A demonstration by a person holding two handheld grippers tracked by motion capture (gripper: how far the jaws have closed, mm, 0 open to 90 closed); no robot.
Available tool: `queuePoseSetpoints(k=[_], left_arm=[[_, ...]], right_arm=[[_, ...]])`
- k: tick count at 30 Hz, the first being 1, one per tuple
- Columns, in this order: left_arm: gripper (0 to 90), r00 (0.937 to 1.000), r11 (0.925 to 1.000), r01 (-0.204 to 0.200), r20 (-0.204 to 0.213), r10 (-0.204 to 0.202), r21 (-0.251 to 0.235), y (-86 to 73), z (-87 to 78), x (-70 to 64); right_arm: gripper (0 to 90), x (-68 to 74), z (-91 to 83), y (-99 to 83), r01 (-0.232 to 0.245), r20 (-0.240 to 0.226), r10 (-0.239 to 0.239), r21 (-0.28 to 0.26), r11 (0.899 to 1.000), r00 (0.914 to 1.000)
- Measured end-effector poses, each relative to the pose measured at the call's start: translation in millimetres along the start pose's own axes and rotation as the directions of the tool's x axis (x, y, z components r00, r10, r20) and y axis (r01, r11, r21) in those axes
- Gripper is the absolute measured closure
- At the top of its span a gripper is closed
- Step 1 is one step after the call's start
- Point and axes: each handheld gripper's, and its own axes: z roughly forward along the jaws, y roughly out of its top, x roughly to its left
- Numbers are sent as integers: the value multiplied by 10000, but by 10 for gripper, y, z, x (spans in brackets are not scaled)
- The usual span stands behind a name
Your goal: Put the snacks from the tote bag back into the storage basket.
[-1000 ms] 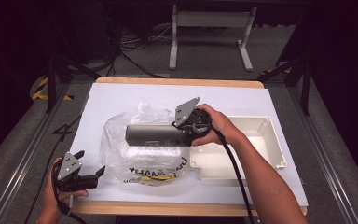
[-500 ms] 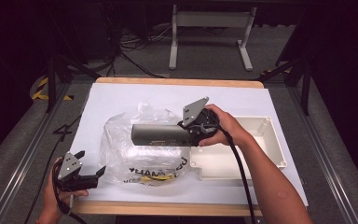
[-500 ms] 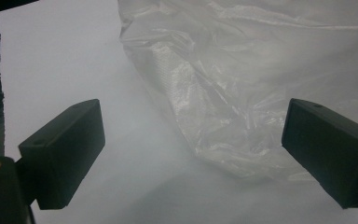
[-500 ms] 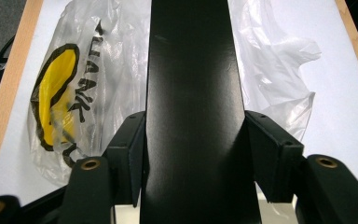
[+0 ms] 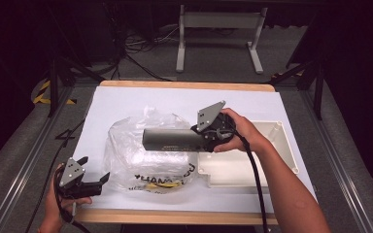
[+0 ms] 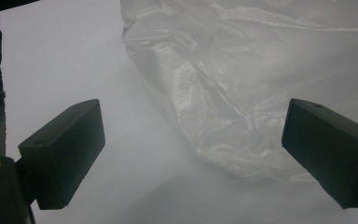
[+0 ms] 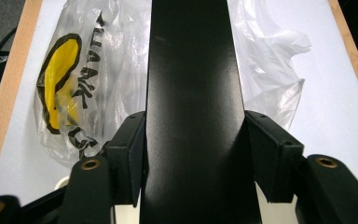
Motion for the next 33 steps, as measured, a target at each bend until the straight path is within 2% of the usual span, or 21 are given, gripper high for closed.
queuePoseSetpoints(k=[14,28,33], left_arm=[[68,10000,10000,12,-17,-12,19,-1,1,0],[66,10000,10000,31,-81,-30,58,1,3,-3],[64,9999,10000,85,-80,-85,39,0,2,-1]], right_arm=[[435,5,-245,-179,-158,302,159,-53,9999,9994],[435,23,-597,-606,-709,645,716,-126,9974,9953],[435,34,-680,-701,-803,739,809,-116,9967,9940]])
